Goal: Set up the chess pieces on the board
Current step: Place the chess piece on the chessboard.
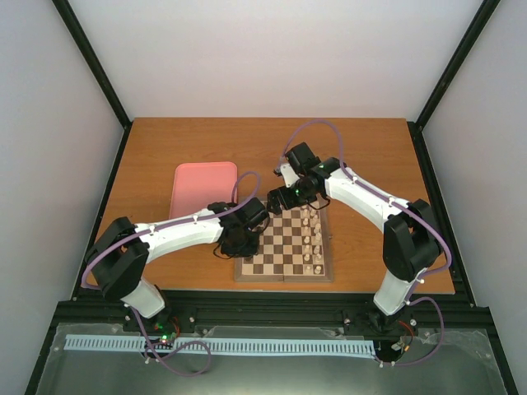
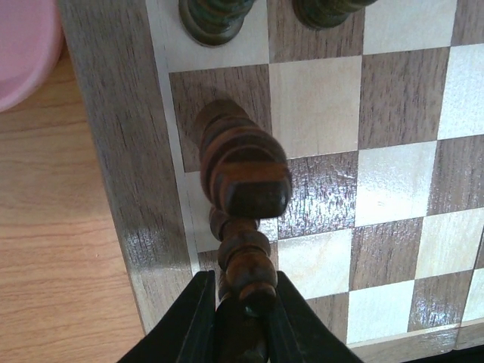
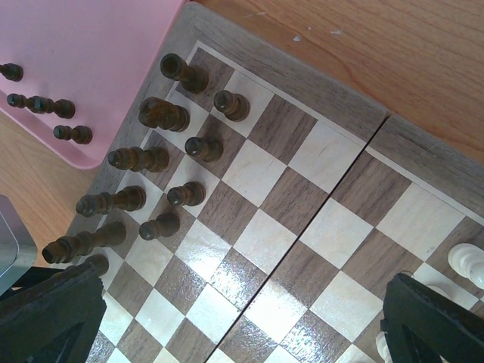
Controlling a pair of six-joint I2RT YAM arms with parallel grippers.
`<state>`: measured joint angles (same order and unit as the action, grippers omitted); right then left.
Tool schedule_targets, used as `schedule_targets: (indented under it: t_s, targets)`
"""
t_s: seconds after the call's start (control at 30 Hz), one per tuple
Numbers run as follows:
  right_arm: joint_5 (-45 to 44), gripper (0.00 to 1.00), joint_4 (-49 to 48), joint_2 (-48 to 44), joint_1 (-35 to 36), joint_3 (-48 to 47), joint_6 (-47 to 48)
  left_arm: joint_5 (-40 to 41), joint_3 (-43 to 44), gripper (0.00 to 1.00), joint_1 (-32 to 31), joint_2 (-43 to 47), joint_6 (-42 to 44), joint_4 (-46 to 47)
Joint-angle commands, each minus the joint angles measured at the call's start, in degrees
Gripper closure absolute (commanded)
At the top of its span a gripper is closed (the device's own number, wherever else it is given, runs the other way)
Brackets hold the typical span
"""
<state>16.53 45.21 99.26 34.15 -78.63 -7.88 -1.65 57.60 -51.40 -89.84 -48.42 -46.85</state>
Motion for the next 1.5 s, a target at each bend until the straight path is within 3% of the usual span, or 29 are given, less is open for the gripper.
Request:
schedule_targets:
  t_s: [0.0,0.4,0.67,1.27,1.47]
  targets:
    - [0.6,0.00,-0.6,-1.8,-0.4,0.7,0.8,-0.2,1.9,0.94,-0.7,0.0,0.5,0.9]
    - [1.0,0.00,-0.7,-1.9,-0.4,1.1,0.9,0.0,1.1,0.85,-0.7,0.3,0.2,0.5]
    - [1.4,0.00,-1.0,-1.8,-0.4,1.0,0.9,-0.1,1.1,0.69,-0.8,0.9,0.5,0.0]
    - [1.9,0.00,-1.3,-2.2,-0.4,0.6,0.5,-0.4,2.1,0.57,-0.7,6.4,3.8,-2.9]
    - [1.8,0.00,-1.0,-2.5,-0.4,-0.1,0.7,4.3,5.3,0.44,-0.7,12.6,5.4,-9.1]
